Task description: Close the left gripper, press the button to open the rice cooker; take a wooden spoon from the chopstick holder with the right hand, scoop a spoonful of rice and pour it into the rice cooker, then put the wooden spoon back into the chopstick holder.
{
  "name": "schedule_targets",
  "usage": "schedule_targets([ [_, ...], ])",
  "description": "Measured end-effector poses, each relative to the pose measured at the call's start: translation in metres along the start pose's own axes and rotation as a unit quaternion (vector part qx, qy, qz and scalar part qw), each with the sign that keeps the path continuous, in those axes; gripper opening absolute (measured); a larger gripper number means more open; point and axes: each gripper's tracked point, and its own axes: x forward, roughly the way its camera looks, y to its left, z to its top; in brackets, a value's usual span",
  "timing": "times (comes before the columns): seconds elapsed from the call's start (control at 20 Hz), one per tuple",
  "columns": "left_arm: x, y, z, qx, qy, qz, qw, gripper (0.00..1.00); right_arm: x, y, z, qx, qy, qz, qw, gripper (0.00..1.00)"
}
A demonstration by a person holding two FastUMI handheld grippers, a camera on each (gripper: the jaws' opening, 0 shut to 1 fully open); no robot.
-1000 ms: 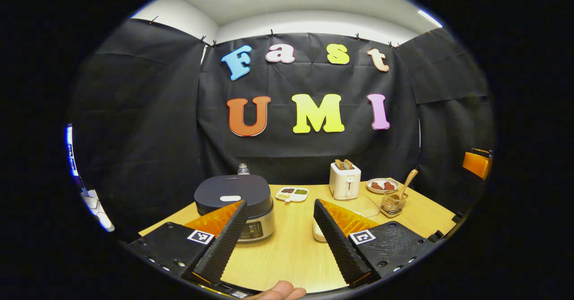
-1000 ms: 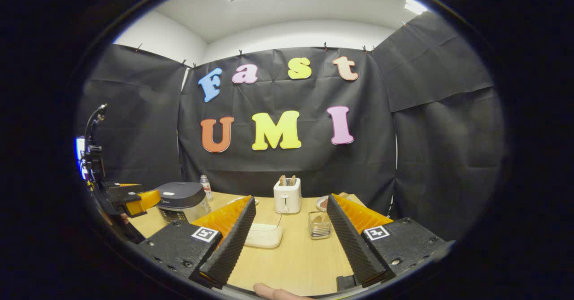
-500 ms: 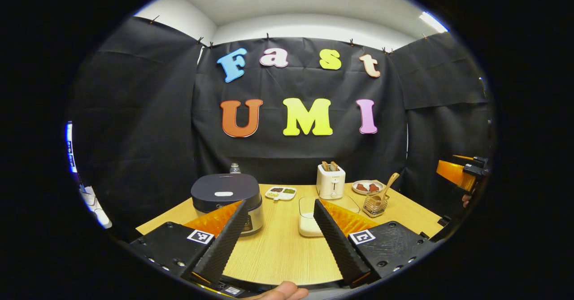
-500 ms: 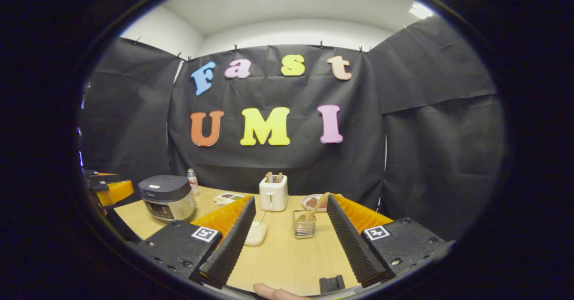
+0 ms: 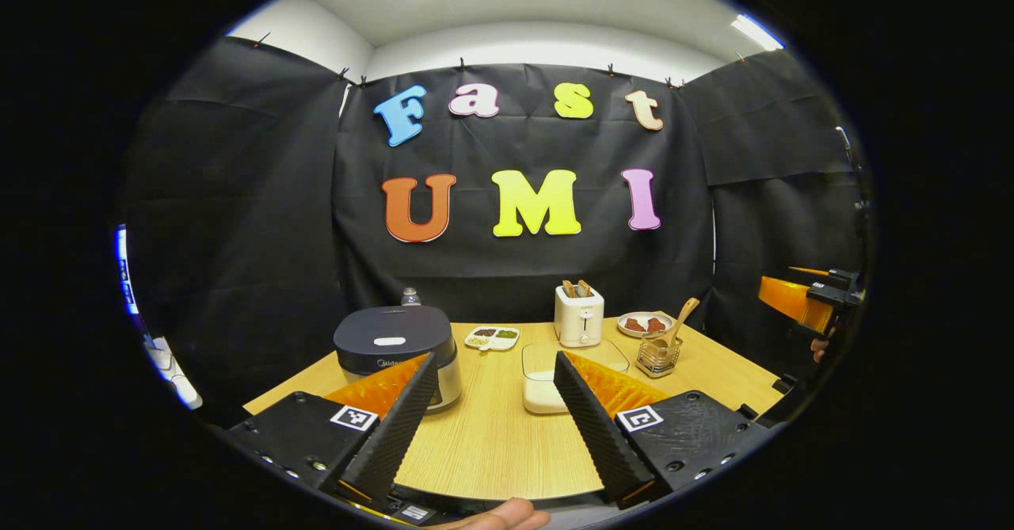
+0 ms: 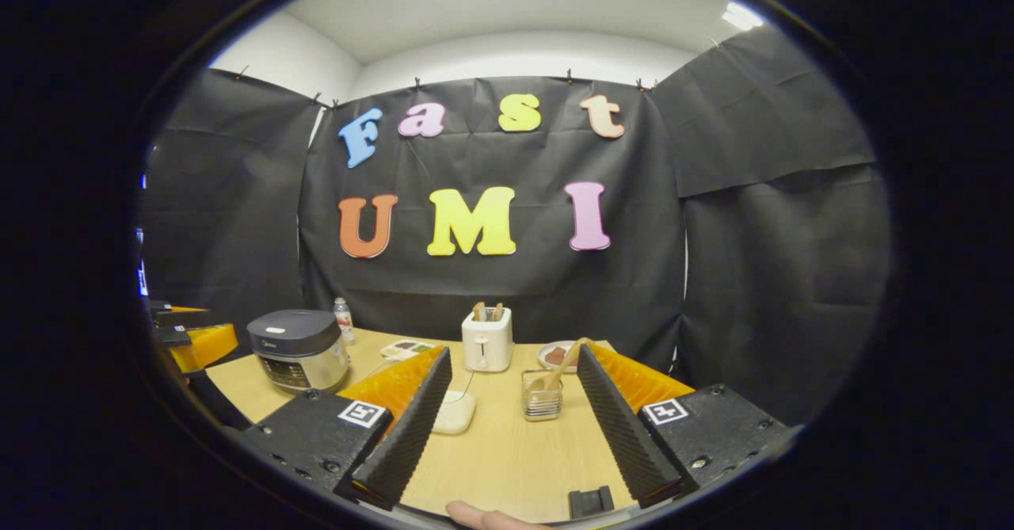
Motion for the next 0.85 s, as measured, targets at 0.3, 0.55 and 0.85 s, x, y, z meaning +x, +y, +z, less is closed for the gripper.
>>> schedule_targets([
  [0.3, -0.0050, -0.0108, 0.0005, -0.006, -0.004, -0.023, 1.000, 0.94, 0.0028, -0.0021, -0.0026, 0.004, 0.003, -0.003, 1.000, 0.96],
  [0.55, -0.0061, -0.0057, 0.0038, -0.010, -0.013, -0.024, 1.000, 0.94, 0.0048, -0.0047, -0.0065, 0.007, 0.005, -0.008, 1.000, 0.98],
  [0.85, -0.0078, -0.0037, 0.0005, -0.021, -0.013, -0.030, 0.999, 0.94, 0.0008, 0.0006, -0.0040, 0.007, 0.001, -0.005, 1.000, 1.00],
])
